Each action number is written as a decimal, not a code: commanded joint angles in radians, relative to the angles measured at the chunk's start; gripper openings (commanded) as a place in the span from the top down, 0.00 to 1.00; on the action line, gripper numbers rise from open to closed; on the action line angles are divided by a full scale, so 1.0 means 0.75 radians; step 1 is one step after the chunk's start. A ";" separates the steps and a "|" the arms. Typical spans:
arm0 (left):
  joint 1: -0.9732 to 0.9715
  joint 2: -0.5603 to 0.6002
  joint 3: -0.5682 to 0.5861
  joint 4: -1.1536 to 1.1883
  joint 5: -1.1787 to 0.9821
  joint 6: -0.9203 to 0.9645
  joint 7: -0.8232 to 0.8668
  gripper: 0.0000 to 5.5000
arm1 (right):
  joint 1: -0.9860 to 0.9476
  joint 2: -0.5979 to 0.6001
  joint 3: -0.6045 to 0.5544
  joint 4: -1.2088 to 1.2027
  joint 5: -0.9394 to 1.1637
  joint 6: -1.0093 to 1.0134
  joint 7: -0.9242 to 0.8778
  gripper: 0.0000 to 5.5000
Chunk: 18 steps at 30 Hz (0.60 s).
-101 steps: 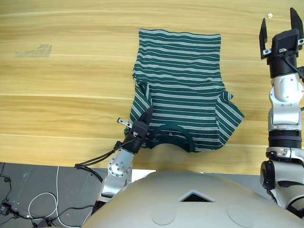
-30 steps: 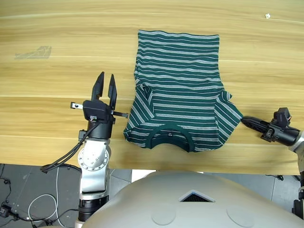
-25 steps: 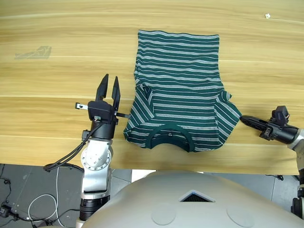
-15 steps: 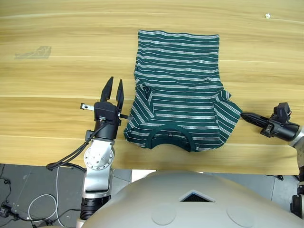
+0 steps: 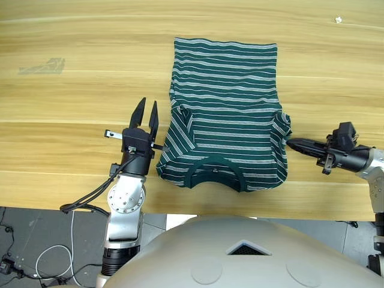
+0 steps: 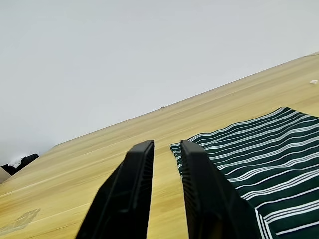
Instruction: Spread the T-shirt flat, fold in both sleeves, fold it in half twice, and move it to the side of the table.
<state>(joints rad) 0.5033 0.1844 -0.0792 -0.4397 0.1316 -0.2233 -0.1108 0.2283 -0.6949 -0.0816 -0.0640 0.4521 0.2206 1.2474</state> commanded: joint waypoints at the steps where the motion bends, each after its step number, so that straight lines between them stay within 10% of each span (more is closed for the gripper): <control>1: -0.008 0.000 -0.022 0.025 0.025 -0.010 -0.004 0.82 | 0.009 0.023 0.071 -0.106 -0.061 -0.060 -0.046 0.99; 13: 0.001 -0.011 -0.038 0.024 0.042 0.009 0.006 0.82 | -0.040 0.102 0.116 -0.085 -0.076 -0.074 -0.177 0.99; 18: -0.011 -0.006 -0.047 0.033 0.050 0.021 0.002 0.82 | 0.007 0.074 0.097 -0.176 0.102 0.034 -0.076 0.85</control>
<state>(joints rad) 0.4996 0.1777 -0.1119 -0.4258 0.1594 -0.2228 -0.1051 0.2314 -0.6227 0.0039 -0.1582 0.4721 0.2065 1.1650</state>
